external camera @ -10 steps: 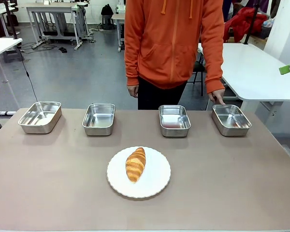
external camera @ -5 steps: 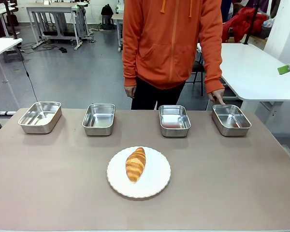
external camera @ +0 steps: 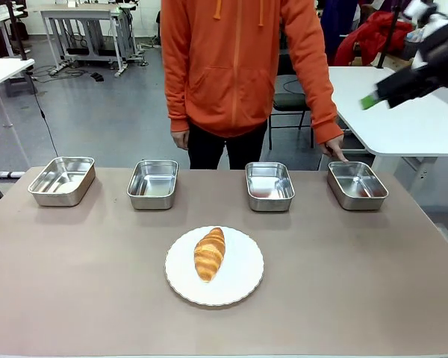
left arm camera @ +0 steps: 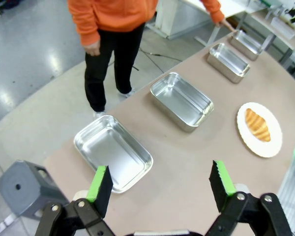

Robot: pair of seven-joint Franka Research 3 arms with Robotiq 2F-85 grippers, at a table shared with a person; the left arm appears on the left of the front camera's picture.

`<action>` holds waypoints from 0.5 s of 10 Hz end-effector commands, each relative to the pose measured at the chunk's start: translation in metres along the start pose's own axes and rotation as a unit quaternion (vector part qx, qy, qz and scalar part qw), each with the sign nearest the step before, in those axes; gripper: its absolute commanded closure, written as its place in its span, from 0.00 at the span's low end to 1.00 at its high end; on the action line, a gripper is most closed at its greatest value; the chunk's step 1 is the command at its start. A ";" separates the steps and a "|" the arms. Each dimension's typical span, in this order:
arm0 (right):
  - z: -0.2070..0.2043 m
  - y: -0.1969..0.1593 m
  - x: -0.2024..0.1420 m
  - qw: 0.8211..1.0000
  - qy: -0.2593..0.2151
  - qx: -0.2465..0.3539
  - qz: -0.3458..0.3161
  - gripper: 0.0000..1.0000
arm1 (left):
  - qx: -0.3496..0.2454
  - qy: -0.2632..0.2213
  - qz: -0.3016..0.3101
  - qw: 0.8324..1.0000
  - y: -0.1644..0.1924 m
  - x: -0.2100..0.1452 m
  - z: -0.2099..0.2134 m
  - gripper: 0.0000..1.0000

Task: Place the bread in the container.
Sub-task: Place the Butter Roll into the Airtight Container indicated by the human.

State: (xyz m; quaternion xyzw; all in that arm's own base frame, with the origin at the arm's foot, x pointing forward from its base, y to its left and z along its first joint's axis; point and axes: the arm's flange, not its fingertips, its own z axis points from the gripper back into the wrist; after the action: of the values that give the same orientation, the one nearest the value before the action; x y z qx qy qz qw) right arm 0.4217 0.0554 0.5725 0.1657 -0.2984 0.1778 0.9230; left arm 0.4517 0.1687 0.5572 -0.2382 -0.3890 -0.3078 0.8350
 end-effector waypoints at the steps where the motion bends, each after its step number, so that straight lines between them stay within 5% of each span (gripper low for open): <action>1: -0.033 0.061 0.001 0.995 0.055 -0.040 -0.077 0.00 | -0.002 -0.007 -0.003 1.000 -0.001 0.001 0.002 0.00; 5: -0.113 0.168 -0.013 0.964 0.132 -0.077 -0.217 0.00 | -0.002 -0.007 -0.003 1.000 -0.001 0.001 0.002 0.00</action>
State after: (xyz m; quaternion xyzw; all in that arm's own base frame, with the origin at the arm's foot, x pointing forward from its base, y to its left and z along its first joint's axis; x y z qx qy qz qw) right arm 0.3889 0.2294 0.5027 0.1272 -0.1602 0.0065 0.9788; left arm 0.4518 0.1686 0.5574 -0.2379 -0.3889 -0.3079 0.8351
